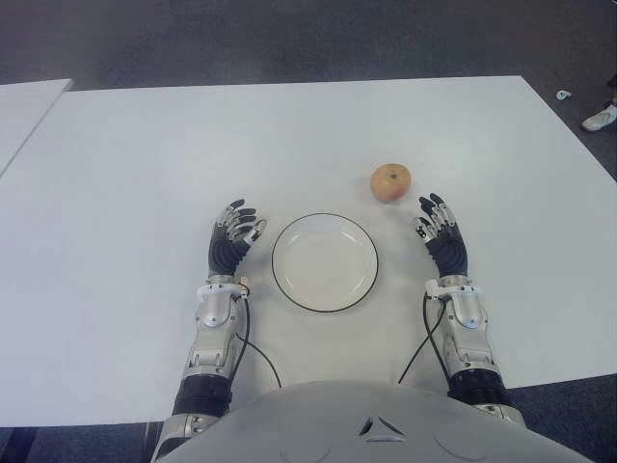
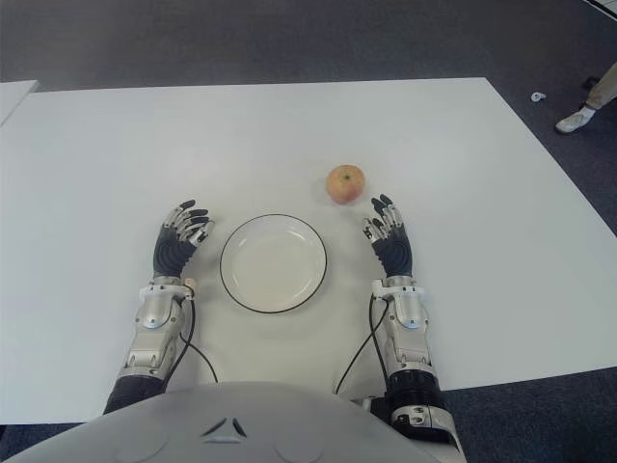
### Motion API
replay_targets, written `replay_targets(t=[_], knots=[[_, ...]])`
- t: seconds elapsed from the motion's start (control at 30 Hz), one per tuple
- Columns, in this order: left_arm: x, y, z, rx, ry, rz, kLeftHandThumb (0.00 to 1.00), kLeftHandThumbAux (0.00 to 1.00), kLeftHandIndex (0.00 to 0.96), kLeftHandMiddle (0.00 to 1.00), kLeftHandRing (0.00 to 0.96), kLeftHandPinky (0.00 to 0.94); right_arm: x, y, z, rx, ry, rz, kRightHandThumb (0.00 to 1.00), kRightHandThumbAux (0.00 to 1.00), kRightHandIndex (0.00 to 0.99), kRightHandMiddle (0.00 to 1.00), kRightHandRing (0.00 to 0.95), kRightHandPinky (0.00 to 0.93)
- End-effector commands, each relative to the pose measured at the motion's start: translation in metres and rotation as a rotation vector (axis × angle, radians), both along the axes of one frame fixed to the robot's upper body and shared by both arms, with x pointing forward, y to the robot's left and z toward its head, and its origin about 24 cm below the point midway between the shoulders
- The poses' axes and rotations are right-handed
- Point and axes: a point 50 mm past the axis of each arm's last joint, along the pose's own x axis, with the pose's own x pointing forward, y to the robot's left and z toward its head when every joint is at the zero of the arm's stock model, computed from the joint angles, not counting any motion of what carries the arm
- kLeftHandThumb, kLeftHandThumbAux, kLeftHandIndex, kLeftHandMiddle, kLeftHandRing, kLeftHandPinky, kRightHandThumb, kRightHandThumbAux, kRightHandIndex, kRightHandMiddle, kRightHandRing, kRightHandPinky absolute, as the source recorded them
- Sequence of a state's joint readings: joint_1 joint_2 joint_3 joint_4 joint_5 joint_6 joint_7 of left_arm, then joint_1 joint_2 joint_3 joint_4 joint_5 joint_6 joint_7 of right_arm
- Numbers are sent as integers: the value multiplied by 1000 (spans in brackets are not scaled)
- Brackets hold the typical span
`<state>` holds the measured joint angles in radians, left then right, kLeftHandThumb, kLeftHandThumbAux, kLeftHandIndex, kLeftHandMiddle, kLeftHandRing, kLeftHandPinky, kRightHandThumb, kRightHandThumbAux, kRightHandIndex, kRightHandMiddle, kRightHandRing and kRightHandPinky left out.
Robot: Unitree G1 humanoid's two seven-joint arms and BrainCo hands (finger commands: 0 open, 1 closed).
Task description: Put the apples into the plate.
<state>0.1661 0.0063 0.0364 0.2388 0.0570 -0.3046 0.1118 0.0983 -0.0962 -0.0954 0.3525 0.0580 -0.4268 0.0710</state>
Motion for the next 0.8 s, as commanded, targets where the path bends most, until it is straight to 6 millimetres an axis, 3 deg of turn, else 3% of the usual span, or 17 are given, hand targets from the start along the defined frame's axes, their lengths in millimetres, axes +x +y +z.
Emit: replay_targets(t=[0.03, 0.8], knots=[[-4, 2, -8, -4, 51, 2, 220, 681, 206, 321, 329, 325, -30, 6, -41, 54, 222, -20, 167, 652, 88, 157, 70, 0], [-3, 2, -8, -2, 49, 5, 214, 672, 210, 326, 334, 327, -29, 6, -41, 63, 216, -18, 169, 643, 88, 155, 68, 0]])
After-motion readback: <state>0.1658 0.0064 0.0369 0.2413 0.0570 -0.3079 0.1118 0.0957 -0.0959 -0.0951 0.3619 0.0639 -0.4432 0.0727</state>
